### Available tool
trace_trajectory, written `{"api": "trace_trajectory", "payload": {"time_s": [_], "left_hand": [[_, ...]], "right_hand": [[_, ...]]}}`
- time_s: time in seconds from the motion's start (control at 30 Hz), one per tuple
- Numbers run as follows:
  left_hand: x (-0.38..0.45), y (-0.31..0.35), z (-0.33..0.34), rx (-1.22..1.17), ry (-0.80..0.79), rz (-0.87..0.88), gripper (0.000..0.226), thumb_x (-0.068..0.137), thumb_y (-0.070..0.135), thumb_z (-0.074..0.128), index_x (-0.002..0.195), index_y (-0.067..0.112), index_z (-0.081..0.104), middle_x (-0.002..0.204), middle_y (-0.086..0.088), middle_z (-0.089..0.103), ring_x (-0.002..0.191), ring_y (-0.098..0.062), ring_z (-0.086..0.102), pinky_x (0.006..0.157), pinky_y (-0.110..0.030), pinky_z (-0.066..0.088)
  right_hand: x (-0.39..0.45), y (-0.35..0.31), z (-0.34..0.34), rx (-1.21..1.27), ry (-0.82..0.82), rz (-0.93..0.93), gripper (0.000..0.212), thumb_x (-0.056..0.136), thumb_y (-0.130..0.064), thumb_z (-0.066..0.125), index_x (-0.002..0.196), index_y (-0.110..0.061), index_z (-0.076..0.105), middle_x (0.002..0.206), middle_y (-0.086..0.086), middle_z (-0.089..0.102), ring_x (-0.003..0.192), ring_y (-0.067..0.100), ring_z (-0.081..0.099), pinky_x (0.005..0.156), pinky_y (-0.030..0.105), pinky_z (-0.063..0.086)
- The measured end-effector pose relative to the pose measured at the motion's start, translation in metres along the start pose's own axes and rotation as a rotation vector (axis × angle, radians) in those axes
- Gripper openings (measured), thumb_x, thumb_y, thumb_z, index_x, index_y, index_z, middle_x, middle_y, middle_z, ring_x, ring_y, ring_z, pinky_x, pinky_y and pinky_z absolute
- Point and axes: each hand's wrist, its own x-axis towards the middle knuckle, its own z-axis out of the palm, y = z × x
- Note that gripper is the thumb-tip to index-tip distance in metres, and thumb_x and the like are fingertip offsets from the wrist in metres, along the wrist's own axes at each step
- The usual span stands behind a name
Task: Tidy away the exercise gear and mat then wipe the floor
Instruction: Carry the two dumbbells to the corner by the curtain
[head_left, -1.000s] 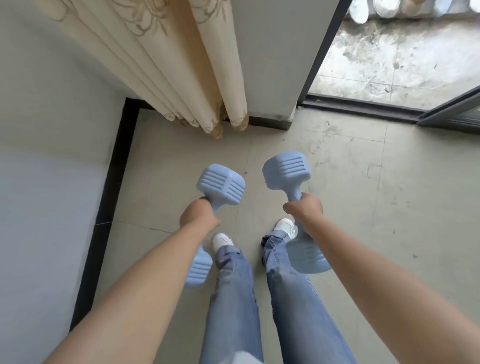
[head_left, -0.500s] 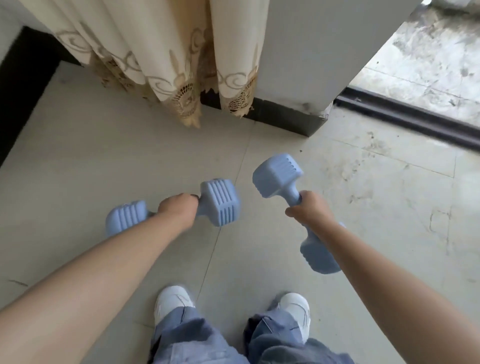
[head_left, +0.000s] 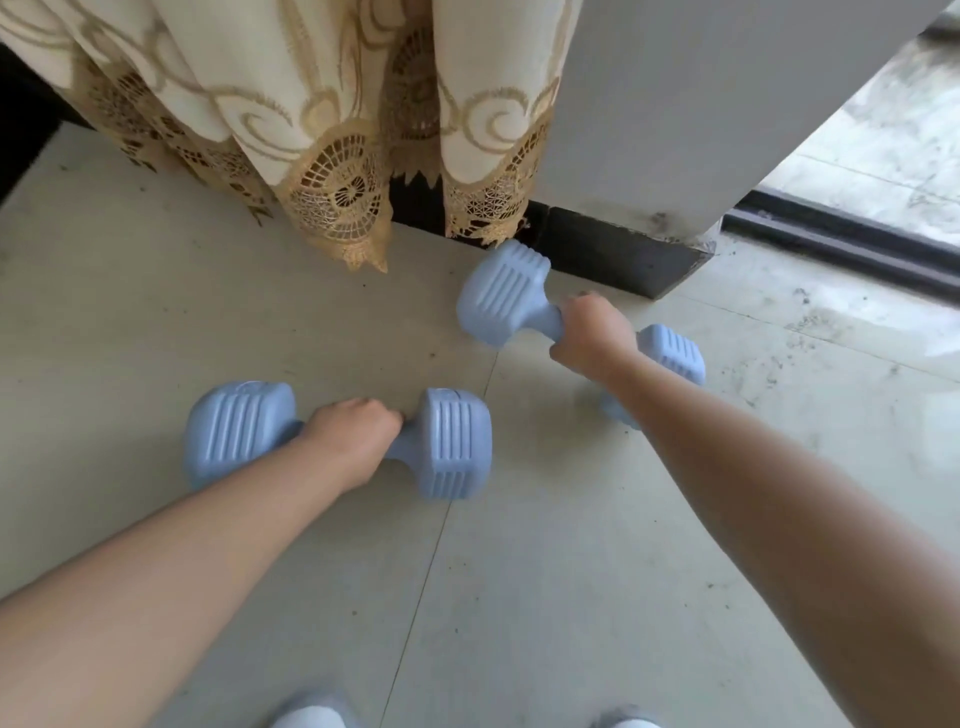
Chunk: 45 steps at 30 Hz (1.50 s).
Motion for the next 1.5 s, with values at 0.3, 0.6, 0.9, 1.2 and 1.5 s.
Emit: {"api": "trace_trajectory", "payload": {"time_s": [0.3,0.6,0.9,1.2,1.5], "left_hand": [[0.02,0.017,-0.008,0.008,0.04,0.043,0.04,0.094,0.001,0.042,0.132,0.012,0.044,0.13,-0.013,0.05,0.125,-0.03,0.05,0.095,-0.036,0.044],[0.02,0.026,-0.011,0.022,0.013,0.04,0.037,0.094,0.001,0.044,0.13,0.009,0.043,0.13,-0.013,0.051,0.125,-0.03,0.05,0.096,-0.037,0.044],[0.029,0.068,-0.034,0.108,0.068,0.148,0.036,0.093,0.003,0.047,0.129,0.007,0.044,0.131,-0.013,0.052,0.124,-0.031,0.052,0.094,-0.037,0.045],[0.058,0.152,-0.07,0.258,0.178,0.286,0.036,0.095,0.003,0.045,0.13,0.006,0.042,0.136,-0.013,0.048,0.128,-0.031,0.048,0.098,-0.039,0.043],[0.056,0.157,-0.07,0.307,0.219,0.345,0.03,0.094,0.003,0.042,0.124,0.004,0.046,0.129,-0.012,0.051,0.123,-0.03,0.048,0.093,-0.038,0.044]], "right_hand": [[0.037,-0.005,-0.012,-0.18,0.053,-0.139,0.038,0.086,-0.004,0.053,0.124,-0.008,0.052,0.12,0.013,0.054,0.103,0.033,0.058,0.066,0.031,0.04],[0.033,0.005,-0.01,-0.364,0.125,-0.276,0.045,0.093,-0.007,0.045,0.137,-0.007,0.035,0.13,0.016,0.047,0.117,0.033,0.047,0.085,0.039,0.043],[-0.021,0.086,-0.03,-0.181,0.555,-0.357,0.024,0.072,-0.004,0.046,0.079,0.006,0.067,0.08,0.022,0.066,0.072,0.039,0.066,0.061,0.041,0.056],[-0.092,0.139,0.008,0.091,0.538,-0.123,0.018,0.062,0.005,0.058,0.078,0.005,0.067,0.074,0.021,0.067,0.057,0.038,0.064,0.045,0.034,0.052],[-0.114,0.103,0.023,0.344,0.381,0.025,0.044,0.088,-0.024,0.047,0.119,0.006,0.054,0.118,0.025,0.054,0.101,0.04,0.055,0.081,0.04,0.048]]}}
